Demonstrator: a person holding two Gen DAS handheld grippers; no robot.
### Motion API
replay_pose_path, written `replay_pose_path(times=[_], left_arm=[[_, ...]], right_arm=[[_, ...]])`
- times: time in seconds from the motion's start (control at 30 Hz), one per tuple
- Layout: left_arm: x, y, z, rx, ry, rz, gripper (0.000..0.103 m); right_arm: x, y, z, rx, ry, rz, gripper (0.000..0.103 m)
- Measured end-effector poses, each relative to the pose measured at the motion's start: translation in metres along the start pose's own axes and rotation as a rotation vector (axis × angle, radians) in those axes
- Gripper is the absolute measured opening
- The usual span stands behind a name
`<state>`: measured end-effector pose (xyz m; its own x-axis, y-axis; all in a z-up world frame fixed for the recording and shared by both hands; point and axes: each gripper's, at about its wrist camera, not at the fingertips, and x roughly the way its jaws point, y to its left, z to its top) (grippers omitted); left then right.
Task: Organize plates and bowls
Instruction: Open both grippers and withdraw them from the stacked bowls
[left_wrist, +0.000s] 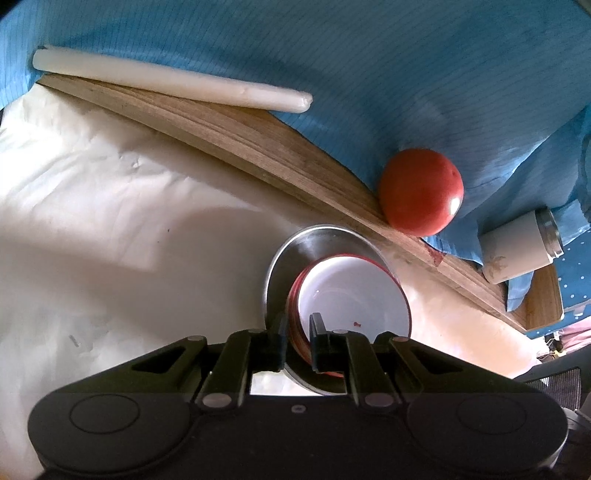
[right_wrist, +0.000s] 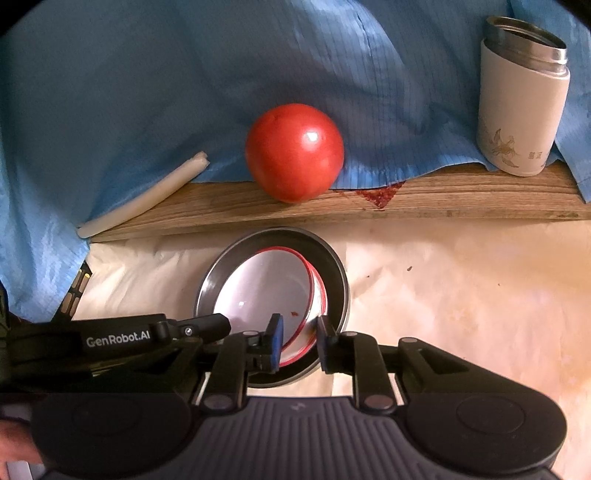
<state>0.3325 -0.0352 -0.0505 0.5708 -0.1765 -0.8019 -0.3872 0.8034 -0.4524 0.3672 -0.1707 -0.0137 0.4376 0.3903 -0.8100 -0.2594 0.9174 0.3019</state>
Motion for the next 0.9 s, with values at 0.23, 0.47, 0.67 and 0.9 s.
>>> replay_pose_path(times=[0.23, 0.47, 0.67, 0.9], left_arm=[[-0.005, -0.001, -0.001, 0.008, -0.014, 0.002, 0.016], [-0.012, -0.002, -0.003, 0.016, -0.018, 0.0, 0.024], [-0.028, 0.0, -0.003, 0.032, -0.054, 0.028, 0.046], [-0.043, 0.009, 0.003, 0.062, -0.075, 0.055, 0.072]], right_arm=[[-0.007, 0.0, -0.003, 0.002, -0.02, -0.006, 0.027], [-0.016, 0.0, -0.004, -0.007, -0.042, -0.015, 0.032], [-0.029, 0.002, -0.007, -0.018, -0.08, -0.025, 0.043], [-0.044, 0.0, -0.013, -0.02, -0.108, -0.03, 0.065]])
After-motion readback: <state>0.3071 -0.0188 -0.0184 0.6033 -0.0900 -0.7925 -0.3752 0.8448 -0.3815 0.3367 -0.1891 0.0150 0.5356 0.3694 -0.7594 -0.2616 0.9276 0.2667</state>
